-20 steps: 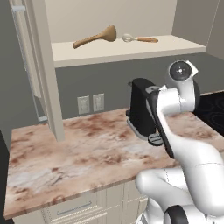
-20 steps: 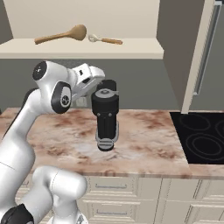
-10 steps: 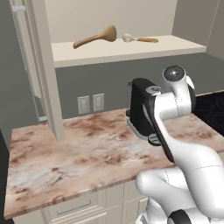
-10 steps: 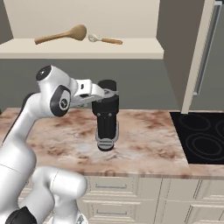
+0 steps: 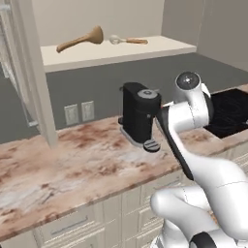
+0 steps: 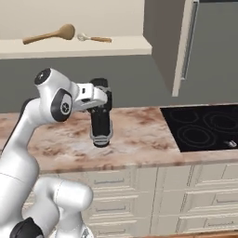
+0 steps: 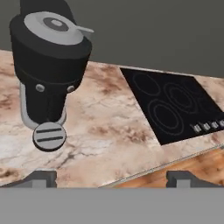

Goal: Organize the utensils by type. Pick up the wooden spoons from the counter and place them in the open cabinet. Then pick up the metallic utensils from the counter and place them in the open drawer.

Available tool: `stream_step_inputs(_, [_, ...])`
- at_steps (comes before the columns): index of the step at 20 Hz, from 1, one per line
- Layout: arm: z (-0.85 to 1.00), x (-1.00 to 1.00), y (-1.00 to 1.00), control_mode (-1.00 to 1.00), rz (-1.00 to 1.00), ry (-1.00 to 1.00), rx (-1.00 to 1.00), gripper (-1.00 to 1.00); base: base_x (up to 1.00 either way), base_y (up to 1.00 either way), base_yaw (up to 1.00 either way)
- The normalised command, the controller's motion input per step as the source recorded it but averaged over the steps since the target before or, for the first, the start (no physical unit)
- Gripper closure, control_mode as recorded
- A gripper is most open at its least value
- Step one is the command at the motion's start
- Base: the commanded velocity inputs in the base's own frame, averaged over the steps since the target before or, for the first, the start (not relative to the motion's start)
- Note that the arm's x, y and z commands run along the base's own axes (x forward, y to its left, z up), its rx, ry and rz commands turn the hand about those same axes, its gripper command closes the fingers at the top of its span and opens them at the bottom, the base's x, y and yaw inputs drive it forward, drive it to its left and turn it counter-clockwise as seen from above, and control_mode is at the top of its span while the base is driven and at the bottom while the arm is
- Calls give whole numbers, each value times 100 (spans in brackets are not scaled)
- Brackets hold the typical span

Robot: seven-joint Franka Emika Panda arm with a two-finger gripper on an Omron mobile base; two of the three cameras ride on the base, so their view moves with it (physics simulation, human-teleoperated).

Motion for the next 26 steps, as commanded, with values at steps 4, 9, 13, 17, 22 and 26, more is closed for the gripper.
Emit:
stream_step_inputs(4, [0,0,0,100,0,0,0,-100,-9,-8,-80])
stream_step_inputs(9, [0,0,0,100,0,0,0,-100,0,-5,-82])
stream_step_inputs(13, [0,0,0,100,0,0,0,-100,5,-13,-83])
stream_step_inputs(17, [0,0,0,100,0,0,0,-100,10,-41,-70])
stream_step_inputs(22, [0,0,0,100,0,0,0,-100,22,-67,-36])
stream_step_inputs(26, [0,0,0,100,0,0,0,-100,35,-67,-25])
